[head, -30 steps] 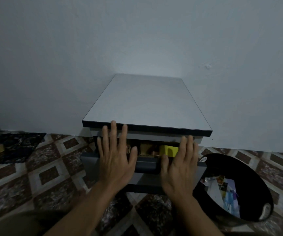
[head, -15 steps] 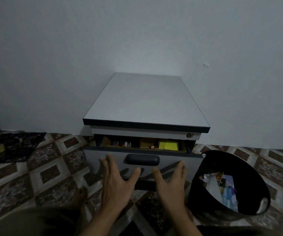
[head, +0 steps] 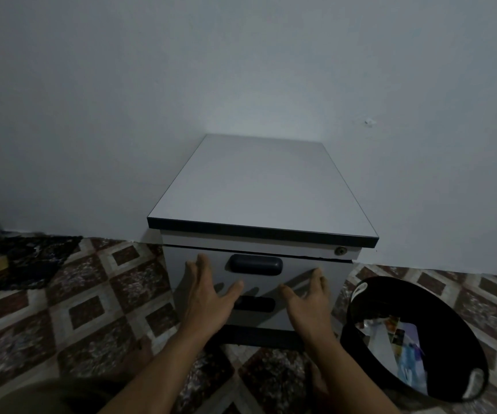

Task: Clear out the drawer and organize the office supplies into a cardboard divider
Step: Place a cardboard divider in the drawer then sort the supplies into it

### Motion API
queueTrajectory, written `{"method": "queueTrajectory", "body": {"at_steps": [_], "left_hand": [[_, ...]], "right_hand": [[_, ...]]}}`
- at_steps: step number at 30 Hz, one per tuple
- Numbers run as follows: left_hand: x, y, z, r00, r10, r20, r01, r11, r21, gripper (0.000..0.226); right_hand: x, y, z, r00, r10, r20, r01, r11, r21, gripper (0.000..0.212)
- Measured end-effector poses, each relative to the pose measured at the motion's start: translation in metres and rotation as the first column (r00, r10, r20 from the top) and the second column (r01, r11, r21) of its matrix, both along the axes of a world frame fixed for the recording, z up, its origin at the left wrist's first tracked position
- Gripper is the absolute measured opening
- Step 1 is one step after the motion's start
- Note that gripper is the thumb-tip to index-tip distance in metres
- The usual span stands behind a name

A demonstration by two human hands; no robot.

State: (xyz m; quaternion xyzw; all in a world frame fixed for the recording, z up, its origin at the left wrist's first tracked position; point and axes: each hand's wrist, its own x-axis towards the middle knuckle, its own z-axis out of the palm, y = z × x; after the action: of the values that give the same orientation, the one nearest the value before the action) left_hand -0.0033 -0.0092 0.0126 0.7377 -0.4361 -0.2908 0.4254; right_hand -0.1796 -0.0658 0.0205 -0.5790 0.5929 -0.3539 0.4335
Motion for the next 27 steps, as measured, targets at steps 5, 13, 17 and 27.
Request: {"method": "queueTrajectory", "body": {"at_steps": [5,13,17,27], "left_hand": [[0.003,0.006,0.004,1.000,-0.013,-0.002,0.013,1.000,0.016,0.098],[-0.003,0.025,0.069,0.981,0.045,0.191,-0.008,0.982,-0.191,0.062],[0.000,0.018,0.106,0.919,0.121,0.374,0.042,0.915,-0.401,0.049],[0.029,-0.014,0.091,0.628,-0.113,0.770,0.110,0.992,0.056,0.070]], "right_hand": [[-0.005,0.001,0.000,1.000,0.016,0.008,-0.016,1.000,0.005,0.088],[-0.016,0.027,0.048,0.962,0.064,-0.264,-0.152,0.931,-0.331,0.053],[-0.016,0.019,0.083,0.934,-0.014,-0.357,-0.227,0.748,-0.623,0.039],[-0.022,-0.029,0.077,0.535,-0.107,-0.838,-0.494,0.765,-0.414,0.080]]}}
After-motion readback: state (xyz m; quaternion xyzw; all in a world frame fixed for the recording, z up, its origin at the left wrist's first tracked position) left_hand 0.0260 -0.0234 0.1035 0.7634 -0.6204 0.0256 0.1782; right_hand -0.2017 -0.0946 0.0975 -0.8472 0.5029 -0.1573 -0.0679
